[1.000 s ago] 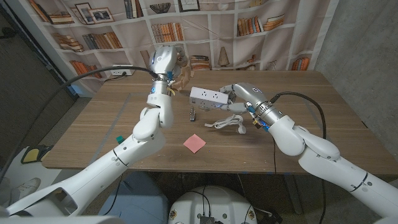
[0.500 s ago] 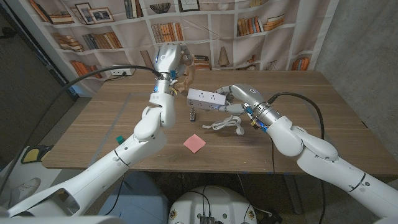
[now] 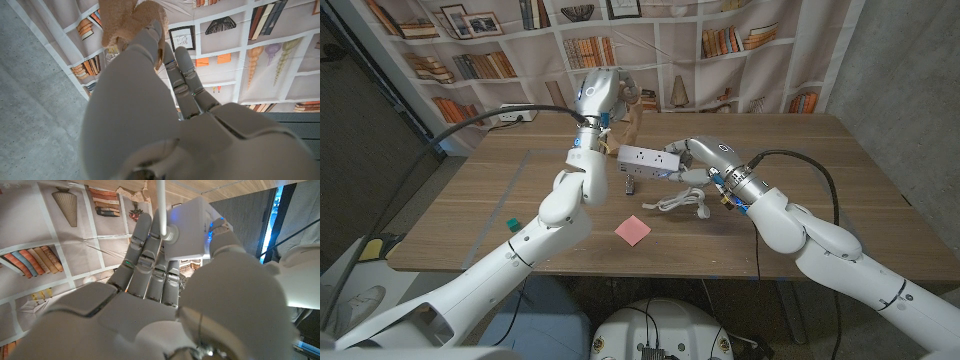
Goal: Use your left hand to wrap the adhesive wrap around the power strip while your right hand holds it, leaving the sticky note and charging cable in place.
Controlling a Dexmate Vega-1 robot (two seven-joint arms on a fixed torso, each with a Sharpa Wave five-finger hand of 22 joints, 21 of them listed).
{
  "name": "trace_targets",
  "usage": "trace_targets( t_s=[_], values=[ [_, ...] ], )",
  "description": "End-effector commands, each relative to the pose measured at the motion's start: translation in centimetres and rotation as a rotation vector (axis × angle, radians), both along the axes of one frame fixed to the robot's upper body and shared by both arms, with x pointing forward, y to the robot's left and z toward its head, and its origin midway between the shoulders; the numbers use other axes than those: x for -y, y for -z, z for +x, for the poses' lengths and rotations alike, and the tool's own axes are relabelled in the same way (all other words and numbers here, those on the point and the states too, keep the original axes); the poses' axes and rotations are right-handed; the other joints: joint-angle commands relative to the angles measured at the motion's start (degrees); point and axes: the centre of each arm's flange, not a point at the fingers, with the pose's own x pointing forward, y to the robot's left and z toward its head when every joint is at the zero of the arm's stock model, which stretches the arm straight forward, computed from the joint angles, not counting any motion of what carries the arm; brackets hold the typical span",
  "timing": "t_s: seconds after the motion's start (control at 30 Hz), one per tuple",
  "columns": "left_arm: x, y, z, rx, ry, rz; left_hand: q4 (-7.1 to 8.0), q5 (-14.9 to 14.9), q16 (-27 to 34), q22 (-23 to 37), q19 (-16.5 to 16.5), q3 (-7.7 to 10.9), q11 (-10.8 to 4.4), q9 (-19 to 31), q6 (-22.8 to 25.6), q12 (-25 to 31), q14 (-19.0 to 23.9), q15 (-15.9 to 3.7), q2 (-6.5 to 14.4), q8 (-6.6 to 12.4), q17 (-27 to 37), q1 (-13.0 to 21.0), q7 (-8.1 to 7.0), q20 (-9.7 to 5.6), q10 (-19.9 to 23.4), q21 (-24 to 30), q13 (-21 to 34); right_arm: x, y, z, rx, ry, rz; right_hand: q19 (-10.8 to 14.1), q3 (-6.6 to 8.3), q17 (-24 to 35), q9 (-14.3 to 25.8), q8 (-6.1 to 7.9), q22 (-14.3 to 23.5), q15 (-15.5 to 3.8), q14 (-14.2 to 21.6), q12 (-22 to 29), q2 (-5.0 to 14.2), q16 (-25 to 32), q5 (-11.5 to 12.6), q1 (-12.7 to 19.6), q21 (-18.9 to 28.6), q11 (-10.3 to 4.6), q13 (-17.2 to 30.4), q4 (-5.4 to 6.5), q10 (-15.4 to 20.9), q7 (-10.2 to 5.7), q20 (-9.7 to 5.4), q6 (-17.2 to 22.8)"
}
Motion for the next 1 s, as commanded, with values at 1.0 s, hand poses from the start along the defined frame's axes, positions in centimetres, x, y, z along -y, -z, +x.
trace_targets(
  t_s=[1.0],
  values=[
    [3.0, 0.3, -2.2, 0.048, 0.142, 0.041, 0.69, 0.86, -0.24, -1.78, -0.18, 0.23, 1.44, -1.21, 1.33, 0.70, 5.60, -4.71, -0.15, -0.22, -0.31, -0.08, -0.25, -0.06, 6.04, 0.84, -0.56, -1.9, 0.7, 0.6, -0.027, -0.035, -0.014, -0.48, 3.99, 0.39, 0.24, 0.09, -0.09, -7.36, 5.36, 0.08, 7.97, -0.01, 0.44, 7.19, 0.49, -7.37, 7.15, 0.28, 7.66, -4.86, -4.76, 5.01]
  ],
)
